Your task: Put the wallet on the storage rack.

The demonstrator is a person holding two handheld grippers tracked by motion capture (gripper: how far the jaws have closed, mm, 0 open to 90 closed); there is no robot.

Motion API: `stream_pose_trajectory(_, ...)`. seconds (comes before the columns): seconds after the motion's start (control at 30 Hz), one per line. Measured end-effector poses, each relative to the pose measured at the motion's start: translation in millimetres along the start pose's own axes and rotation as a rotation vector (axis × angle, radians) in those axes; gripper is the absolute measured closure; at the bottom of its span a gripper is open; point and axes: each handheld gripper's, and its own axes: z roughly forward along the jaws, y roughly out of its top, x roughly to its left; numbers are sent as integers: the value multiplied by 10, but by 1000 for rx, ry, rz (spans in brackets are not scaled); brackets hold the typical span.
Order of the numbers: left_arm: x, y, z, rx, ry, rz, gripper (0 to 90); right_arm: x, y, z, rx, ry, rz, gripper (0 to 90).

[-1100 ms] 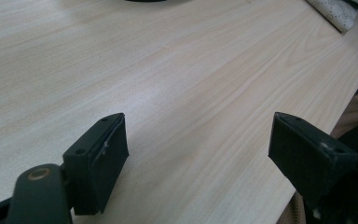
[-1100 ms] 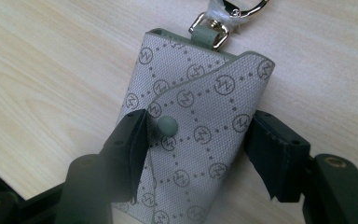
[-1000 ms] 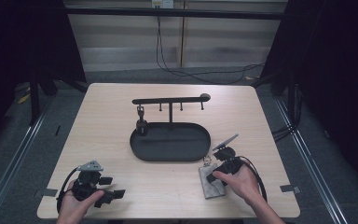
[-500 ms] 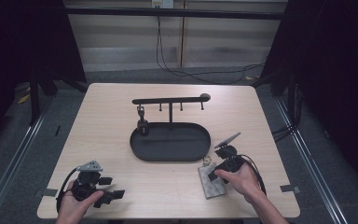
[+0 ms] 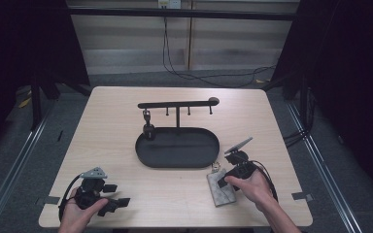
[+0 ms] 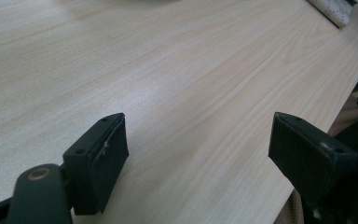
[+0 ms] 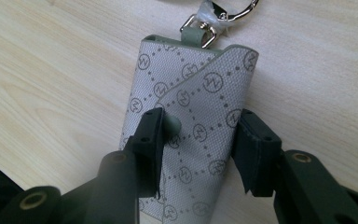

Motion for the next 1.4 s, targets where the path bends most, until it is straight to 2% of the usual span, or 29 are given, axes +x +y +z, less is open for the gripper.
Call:
stream_pose_trajectory(0.27, 3, 0, -1, 1, 0, 0, 195, -38, -20, -45, -9, 10, 18, 567)
stream_pose_trajectory(0.57, 5, 0, 3, 8, 3, 3, 195, -22, 1, -122, 9, -12, 3, 570)
stream_pose_trajectory(0.73, 6, 2, 6, 11, -6, 3, 195, -19, 25, -184, 24, -28, 21, 570)
stream_pose_trajectory(0.9, 6, 3, 9, 9, -5, 1, 195, -9, 45, -243, 31, -30, 14, 569)
stream_pose_trajectory(1.1, 8, 2, 6, 8, -8, 6, 195, 19, 77, -311, 49, -54, -4, 569)
stream_pose_trajectory(1.2, 1, 4, 11, 16, -15, 9, 195, 58, 110, -376, 75, -96, -33, 570)
stream_pose_trajectory(1.4, -1, 1, 1, 4, -19, 9, 195, 102, 187, -500, 85, -130, -45, 570)
